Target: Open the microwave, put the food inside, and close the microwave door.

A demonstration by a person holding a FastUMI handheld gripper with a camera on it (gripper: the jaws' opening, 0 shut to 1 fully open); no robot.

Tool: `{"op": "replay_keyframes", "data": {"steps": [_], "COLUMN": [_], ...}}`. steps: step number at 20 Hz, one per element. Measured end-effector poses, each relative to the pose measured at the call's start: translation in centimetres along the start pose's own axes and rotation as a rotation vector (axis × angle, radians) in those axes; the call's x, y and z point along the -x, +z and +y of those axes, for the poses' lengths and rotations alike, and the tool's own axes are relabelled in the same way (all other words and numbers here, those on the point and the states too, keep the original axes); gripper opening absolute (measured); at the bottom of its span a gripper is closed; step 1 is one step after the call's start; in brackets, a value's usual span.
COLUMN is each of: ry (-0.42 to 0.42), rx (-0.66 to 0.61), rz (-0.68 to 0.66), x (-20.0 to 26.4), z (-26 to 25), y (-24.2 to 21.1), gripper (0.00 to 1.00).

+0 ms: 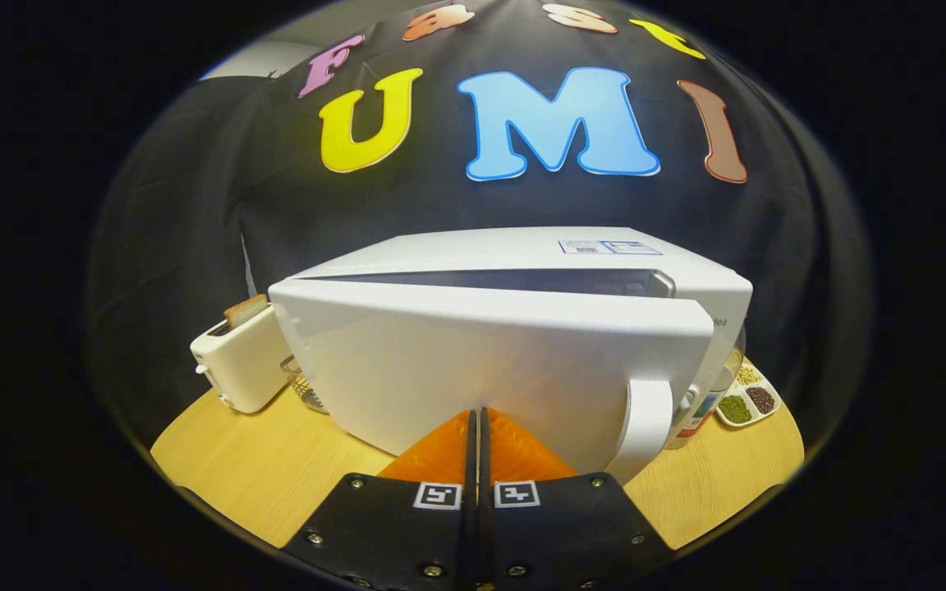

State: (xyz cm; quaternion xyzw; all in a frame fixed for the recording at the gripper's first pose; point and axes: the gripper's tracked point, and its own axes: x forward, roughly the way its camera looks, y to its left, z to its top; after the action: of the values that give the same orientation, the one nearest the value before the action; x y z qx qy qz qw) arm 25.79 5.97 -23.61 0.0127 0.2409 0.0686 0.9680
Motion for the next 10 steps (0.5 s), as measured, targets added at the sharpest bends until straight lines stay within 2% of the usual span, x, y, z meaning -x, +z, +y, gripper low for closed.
{"op": "replay_keyframes", "data": {"steps": [6, 10], "ry": [-0.056, -0.073], "rx": [-0.053, -0.005], "rz": [-0.02, -0.032], "x": [-2.5, -1.5], "z": [-0.8, -0.8], "y": [2.3, 2.6], "gripper": [0.01, 0.01]}}
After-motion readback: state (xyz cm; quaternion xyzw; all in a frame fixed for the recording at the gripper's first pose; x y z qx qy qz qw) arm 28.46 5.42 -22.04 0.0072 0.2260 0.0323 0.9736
